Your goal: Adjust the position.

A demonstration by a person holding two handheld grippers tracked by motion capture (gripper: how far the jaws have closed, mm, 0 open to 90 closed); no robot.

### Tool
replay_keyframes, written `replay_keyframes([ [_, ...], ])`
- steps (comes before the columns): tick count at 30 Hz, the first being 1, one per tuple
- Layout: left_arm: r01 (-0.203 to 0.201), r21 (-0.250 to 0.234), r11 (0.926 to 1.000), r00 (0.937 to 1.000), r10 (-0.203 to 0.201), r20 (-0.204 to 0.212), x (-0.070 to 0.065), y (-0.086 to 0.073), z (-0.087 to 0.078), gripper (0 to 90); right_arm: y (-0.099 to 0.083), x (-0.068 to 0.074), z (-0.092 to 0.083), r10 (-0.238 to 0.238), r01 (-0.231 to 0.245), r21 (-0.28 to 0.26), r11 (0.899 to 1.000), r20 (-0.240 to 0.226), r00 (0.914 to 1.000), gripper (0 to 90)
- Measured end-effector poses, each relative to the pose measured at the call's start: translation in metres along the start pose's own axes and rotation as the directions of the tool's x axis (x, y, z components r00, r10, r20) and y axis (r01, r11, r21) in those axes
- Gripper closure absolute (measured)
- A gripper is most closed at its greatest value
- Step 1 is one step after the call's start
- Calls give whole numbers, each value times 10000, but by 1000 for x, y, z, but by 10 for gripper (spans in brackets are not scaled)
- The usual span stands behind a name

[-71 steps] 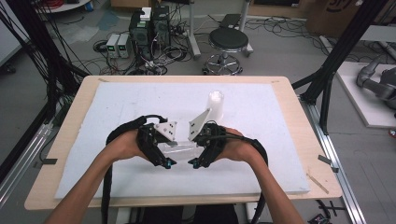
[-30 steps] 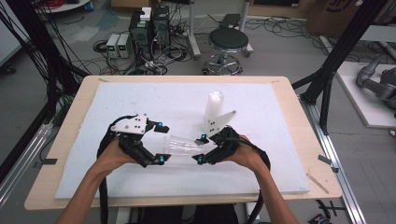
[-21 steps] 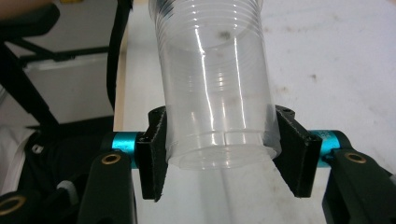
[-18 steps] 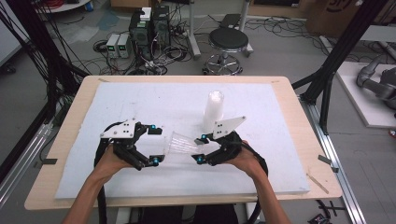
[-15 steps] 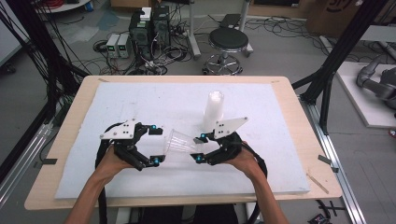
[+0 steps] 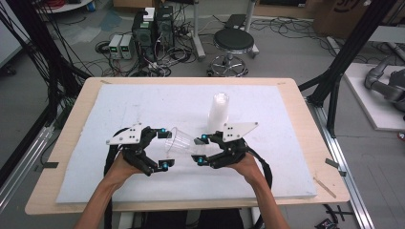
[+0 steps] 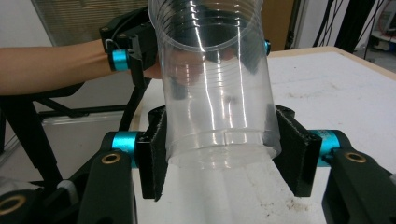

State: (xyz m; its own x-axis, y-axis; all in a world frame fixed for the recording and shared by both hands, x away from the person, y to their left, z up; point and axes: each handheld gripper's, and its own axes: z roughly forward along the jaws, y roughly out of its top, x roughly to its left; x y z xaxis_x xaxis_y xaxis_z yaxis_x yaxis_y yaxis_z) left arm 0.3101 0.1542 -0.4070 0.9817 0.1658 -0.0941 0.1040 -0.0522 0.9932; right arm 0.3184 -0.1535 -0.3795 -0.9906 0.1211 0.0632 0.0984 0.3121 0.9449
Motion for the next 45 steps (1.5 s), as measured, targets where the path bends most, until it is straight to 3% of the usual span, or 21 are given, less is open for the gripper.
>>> replay_keyframes([
  [14,55,-394,9992,9994,-42,349,0,8,17,58,0,0,1,-17,15,-193,9998,-141,9999,434],
  [22,-6,-338,9994,9984,25,563,2,17,25,58,-1,0,2,-48,44,-191,9998,-220,9997,434],
  [28,40,-256,9997,9977,-22,679,3,16,26,102,-1,0,3,-191,185,-223,9996,-264,9995,434],
  [37,-157,-576,9982,9956,210,916,3,17,23,289,-2,0,5,-173,170,-63,9998,-401,9990,434],
  [44,-267,-513,9983,9957,311,872,2,18,23,310,-2,1,6,-268,266,-55,9996,-316,9991,432],
  [45,-306,-510,9982,9954,351,896,2,18,23,311,-2,2,6,-290,291,30,9996,-387,9988,399],
])
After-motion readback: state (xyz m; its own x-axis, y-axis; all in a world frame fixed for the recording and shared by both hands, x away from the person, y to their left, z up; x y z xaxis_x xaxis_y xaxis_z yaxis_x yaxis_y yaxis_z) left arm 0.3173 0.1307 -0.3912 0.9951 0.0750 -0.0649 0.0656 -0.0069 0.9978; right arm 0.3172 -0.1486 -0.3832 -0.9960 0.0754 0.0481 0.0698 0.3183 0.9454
